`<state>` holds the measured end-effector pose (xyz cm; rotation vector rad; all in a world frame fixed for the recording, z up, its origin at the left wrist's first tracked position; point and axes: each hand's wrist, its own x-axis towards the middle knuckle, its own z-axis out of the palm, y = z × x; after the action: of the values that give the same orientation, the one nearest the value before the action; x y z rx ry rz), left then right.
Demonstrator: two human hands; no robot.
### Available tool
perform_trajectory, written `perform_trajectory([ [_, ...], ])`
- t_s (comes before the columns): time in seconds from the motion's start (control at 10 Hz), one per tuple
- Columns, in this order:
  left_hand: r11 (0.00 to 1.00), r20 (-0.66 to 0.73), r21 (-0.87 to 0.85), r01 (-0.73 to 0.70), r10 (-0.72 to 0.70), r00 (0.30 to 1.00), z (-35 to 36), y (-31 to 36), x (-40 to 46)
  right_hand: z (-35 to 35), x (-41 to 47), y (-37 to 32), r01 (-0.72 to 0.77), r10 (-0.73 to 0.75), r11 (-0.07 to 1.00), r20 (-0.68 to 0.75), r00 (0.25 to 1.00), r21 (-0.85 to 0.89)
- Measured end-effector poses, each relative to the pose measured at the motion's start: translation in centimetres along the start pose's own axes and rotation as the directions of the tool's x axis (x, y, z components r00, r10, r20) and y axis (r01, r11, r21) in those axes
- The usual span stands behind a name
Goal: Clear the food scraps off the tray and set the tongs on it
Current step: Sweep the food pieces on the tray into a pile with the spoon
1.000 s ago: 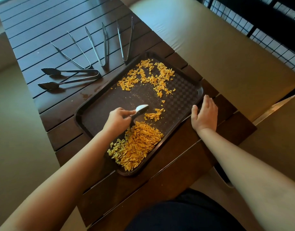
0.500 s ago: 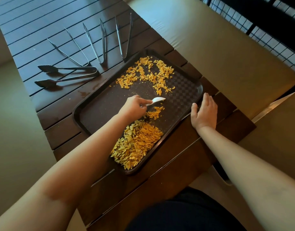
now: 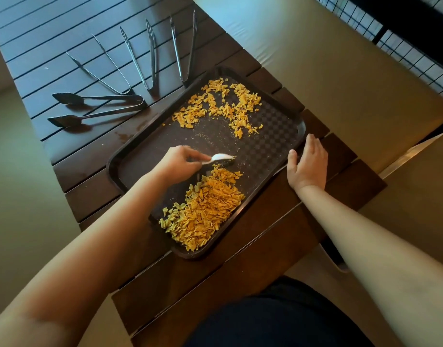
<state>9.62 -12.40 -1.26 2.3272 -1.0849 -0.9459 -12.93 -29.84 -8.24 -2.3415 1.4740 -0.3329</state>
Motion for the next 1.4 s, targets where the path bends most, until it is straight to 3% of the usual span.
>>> perform_trajectory([
  [0.1, 0.999, -0.082, -0.04, 0.01, -0.013, 0.997, 0.8, 0.7, 0.8, -0.1, -0.1, -0.1, -0.005, 0.005, 1.0, 0.003, 1.0, 0.0],
  [0.4, 0.996, 0.121, 0.081, -0.048, 0.038, 0.992, 0.7, 0.3, -0.4, 0.0, 0.0, 0.0, 0.007, -0.007, 1.0, -0.002, 1.0, 0.009],
  [0.5, 0.994, 0.124, 0.092, -0.059, 0.047, 0.991, 0.2, 0.4, -0.9, 0.0, 0.1, 0.0, 0.007, -0.007, 1.0, -0.003, 1.0, 0.005],
  [0.7, 0.999, -0.068, 0.02, -0.041, 0.042, 0.997, 1.7, 1.9, 0.9, 0.0, -0.1, 0.0, 0.005, -0.005, 1.0, 0.0, 1.0, 0.001],
  [0.8, 0.998, -0.014, 0.03, -0.053, 0.054, 0.998, 2.3, 2.4, 1.0, 0.0, -0.1, 0.0, 0.003, -0.003, 1.0, 0.0, 1.0, 0.009],
  [1.0, 0.958, 0.158, 0.218, -0.187, 0.154, 0.975, 1.9, 2.1, -0.6, 0.0, 0.0, 0.0, 0.005, -0.005, 1.0, -0.004, 1.0, 0.011],
  [1.1, 0.957, 0.205, 0.214, -0.198, 0.154, 0.967, 1.5, 1.5, -1.0, 0.1, 0.0, 0.1, 0.006, -0.006, 1.0, -0.006, 1.0, 0.013],
  [1.3, 0.99, 0.001, 0.08, -0.112, 0.113, 0.994, 2.1, 2.0, -0.3, 0.1, 0.1, 0.1, 0.004, -0.004, 1.0, 0.003, 1.0, 0.016],
  [1.4, 0.984, 0.036, 0.13, -0.124, 0.12, 0.992, 2.2, 2.3, -0.1, 0.0, 0.1, 0.1, 0.003, -0.003, 1.0, 0.002, 1.0, 0.017],
])
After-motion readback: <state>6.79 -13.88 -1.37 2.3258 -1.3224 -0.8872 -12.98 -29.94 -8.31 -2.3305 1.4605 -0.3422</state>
